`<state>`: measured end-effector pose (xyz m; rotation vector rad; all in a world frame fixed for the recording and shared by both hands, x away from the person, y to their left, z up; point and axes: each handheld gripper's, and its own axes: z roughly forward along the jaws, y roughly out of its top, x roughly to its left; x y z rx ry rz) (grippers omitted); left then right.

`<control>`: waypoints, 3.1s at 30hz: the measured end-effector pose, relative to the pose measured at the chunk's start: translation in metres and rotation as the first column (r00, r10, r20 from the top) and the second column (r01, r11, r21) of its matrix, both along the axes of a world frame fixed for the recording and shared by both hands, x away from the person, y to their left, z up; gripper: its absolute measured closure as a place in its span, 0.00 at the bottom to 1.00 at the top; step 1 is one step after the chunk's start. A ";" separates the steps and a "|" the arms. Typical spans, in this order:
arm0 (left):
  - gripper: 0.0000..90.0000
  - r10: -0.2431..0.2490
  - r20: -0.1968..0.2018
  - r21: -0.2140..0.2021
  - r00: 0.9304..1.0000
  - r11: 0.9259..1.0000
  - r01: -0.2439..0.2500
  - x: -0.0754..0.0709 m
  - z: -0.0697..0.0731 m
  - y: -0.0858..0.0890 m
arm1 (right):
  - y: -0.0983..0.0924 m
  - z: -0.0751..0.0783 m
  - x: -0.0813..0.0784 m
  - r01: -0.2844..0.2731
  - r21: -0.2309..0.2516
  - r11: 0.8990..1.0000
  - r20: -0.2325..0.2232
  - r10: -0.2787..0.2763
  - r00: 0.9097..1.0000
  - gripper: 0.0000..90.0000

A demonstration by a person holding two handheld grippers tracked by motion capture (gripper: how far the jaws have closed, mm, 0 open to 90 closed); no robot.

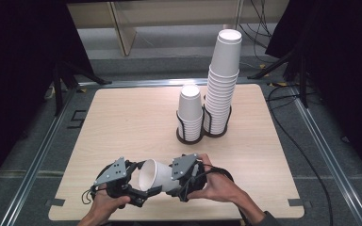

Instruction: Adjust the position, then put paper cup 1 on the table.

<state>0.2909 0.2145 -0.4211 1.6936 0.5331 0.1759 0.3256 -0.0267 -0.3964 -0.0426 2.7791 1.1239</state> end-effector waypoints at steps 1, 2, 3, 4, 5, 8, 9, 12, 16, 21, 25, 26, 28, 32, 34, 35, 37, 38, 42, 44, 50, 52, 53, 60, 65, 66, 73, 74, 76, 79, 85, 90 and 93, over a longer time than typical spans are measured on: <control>0.07 0.002 -0.003 -0.025 1.000 1.000 -0.002 0.001 -0.001 0.001 | 0.000 0.000 0.000 0.001 0.011 1.000 -0.008 -0.001 1.000 0.27; 0.06 0.002 -0.007 -0.042 1.000 0.999 -0.002 0.002 -0.001 0.002 | -0.001 0.001 0.001 -0.001 0.029 1.000 -0.016 0.001 1.000 0.27; 0.05 0.009 -0.012 -0.075 1.000 0.997 -0.010 0.003 -0.002 0.003 | -0.002 0.001 0.002 0.003 0.045 0.999 -0.027 -0.001 1.000 0.27; 0.05 0.017 -0.021 -0.103 1.000 0.994 -0.019 0.003 -0.002 0.004 | -0.003 0.001 0.003 0.002 0.068 0.998 -0.034 0.000 0.999 0.27; 0.04 0.024 -0.029 -0.129 0.999 0.991 -0.027 0.004 -0.003 0.005 | -0.003 0.000 0.004 0.009 0.097 0.995 -0.053 -0.003 0.999 0.27; 0.04 0.050 -0.035 -0.189 0.998 0.980 -0.056 0.003 -0.003 0.005 | -0.004 -0.003 0.008 0.015 0.162 0.987 -0.096 0.000 0.995 0.27; 0.04 0.048 -0.031 -0.192 0.998 0.980 -0.053 0.004 -0.003 0.006 | -0.004 -0.004 0.008 0.019 0.180 0.983 -0.102 -0.001 0.995 0.27; 0.03 0.055 -0.024 -0.216 0.998 0.975 -0.059 0.003 -0.002 0.007 | -0.003 -0.005 0.009 0.013 0.213 0.977 -0.095 0.007 0.995 0.27; 0.03 0.065 -0.021 -0.239 0.998 0.969 -0.069 0.003 -0.003 0.007 | -0.006 -0.002 0.009 0.029 0.243 0.970 -0.108 -0.002 0.994 0.27; 0.07 0.065 -0.018 -0.232 0.998 0.970 -0.067 0.002 -0.005 0.003 | -0.005 -0.003 0.011 0.043 0.272 0.961 -0.109 -0.013 0.994 0.27; 0.10 0.075 -0.007 -0.239 0.997 0.968 -0.074 0.000 -0.005 0.001 | -0.003 -0.005 0.009 0.052 0.278 0.959 -0.142 -0.012 0.990 0.27; 0.10 0.077 -0.006 -0.245 0.997 0.967 -0.076 0.000 -0.004 0.001 | -0.002 -0.006 0.009 0.055 0.282 0.958 -0.145 -0.014 0.989 0.27; 0.10 0.077 0.004 -0.241 0.997 0.968 -0.074 0.000 -0.005 0.002 | 0.000 -0.007 0.009 0.057 0.289 0.956 -0.153 -0.012 0.988 0.27; 0.12 0.076 0.003 -0.250 0.997 0.965 -0.073 0.000 -0.005 0.003 | 0.002 -0.010 0.010 0.055 0.296 0.954 -0.144 -0.012 0.990 0.27; 0.13 0.075 0.009 -0.248 0.997 0.966 -0.071 0.000 -0.005 0.003 | 0.002 -0.011 0.010 0.056 0.300 0.952 -0.151 -0.010 0.988 0.27; 0.13 0.076 0.009 -0.249 0.997 0.966 -0.071 0.000 -0.005 0.003 | 0.002 -0.011 0.009 0.062 0.295 0.953 -0.170 -0.011 0.985 0.27; 0.14 0.073 0.011 -0.243 0.997 0.968 -0.068 0.000 -0.005 0.003 | 0.002 -0.013 0.010 0.070 0.304 0.950 -0.196 -0.010 0.981 0.26; 0.14 0.075 0.016 -0.235 0.997 0.970 -0.069 0.000 -0.005 0.003 | 0.002 -0.014 0.011 0.067 0.306 0.950 -0.192 -0.007 0.981 0.26; 0.15 0.093 0.025 -0.219 0.995 0.972 -0.085 0.000 -0.002 0.005 | -0.003 -0.015 0.012 0.101 0.299 0.949 -0.217 -0.035 0.976 0.20; 0.15 0.115 0.023 -0.206 0.993 0.973 -0.108 0.002 -0.001 0.008 | -0.009 -0.016 0.014 0.126 0.286 0.950 -0.221 -0.062 0.973 0.19; 0.15 0.196 0.013 -0.128 0.980 0.973 -0.193 0.009 -0.004 0.016 | -0.036 -0.022 0.018 0.218 0.277 0.936 -0.219 -0.160 0.963 0.20; 0.15 0.224 0.017 -0.105 0.975 0.970 -0.221 0.011 -0.005 0.018 | -0.044 -0.024 0.019 0.245 0.266 0.933 -0.232 -0.185 0.955 0.21; 0.15 0.231 0.025 -0.088 0.973 0.970 -0.228 0.012 -0.005 0.019 | -0.047 -0.026 0.019 0.262 0.259 0.930 -0.233 -0.203 0.951 0.21; 0.15 0.297 0.051 -0.018 0.954 0.955 -0.296 0.022 -0.006 0.024 | -0.062 -0.033 0.020 0.316 0.229 0.921 -0.235 -0.263 0.936 0.22; 0.15 0.343 0.050 0.006 0.938 0.939 -0.344 0.031 -0.006 0.029 | -0.070 -0.037 0.020 0.361 0.193 0.912 -0.216 -0.320 0.923 0.23; 0.15 0.356 0.048 0.019 0.933 0.934 -0.357 0.034 -0.006 0.031 | -0.072 -0.037 0.019 0.366 0.191 0.911 -0.219 -0.324 0.920 0.23; 0.15 0.394 0.048 0.041 0.918 0.917 -0.396 0.050 -0.009 0.037 | -0.083 -0.043 0.016 0.400 0.166 0.901 -0.221 -0.361 0.906 0.22; 0.15 0.400 0.048 0.045 0.915 0.914 -0.402 0.052 -0.009 0.037 | -0.085 -0.044 0.015 0.408 0.166 0.898 -0.224 -0.368 0.902 0.22; 0.15 0.406 0.053 0.047 0.912 0.912 -0.408 0.056 -0.009 0.038 | -0.088 -0.044 0.014 0.416 0.159 0.895 -0.224 -0.378 0.898 0.22; 0.15 0.420 0.055 0.051 0.906 0.905 -0.423 0.063 -0.009 0.039 | -0.093 -0.045 0.013 0.436 0.159 0.886 -0.231 -0.396 0.889 0.22; 0.15 0.446 0.052 0.074 0.893 0.890 -0.449 0.080 -0.013 0.042 | -0.100 -0.048 0.013 0.455 0.143 0.879 -0.219 -0.421 0.880 0.22; 0.15 0.469 0.057 0.090 0.881 0.877 -0.473 0.097 -0.014 0.042 | -0.104 -0.050 0.012 0.467 0.135 0.874 -0.220 -0.433 0.874 0.22; 0.15 0.483 0.061 0.105 0.874 0.867 -0.487 0.107 -0.015 0.043 | -0.106 -0.052 0.011 0.471 0.129 0.873 -0.226 -0.437 0.871 0.22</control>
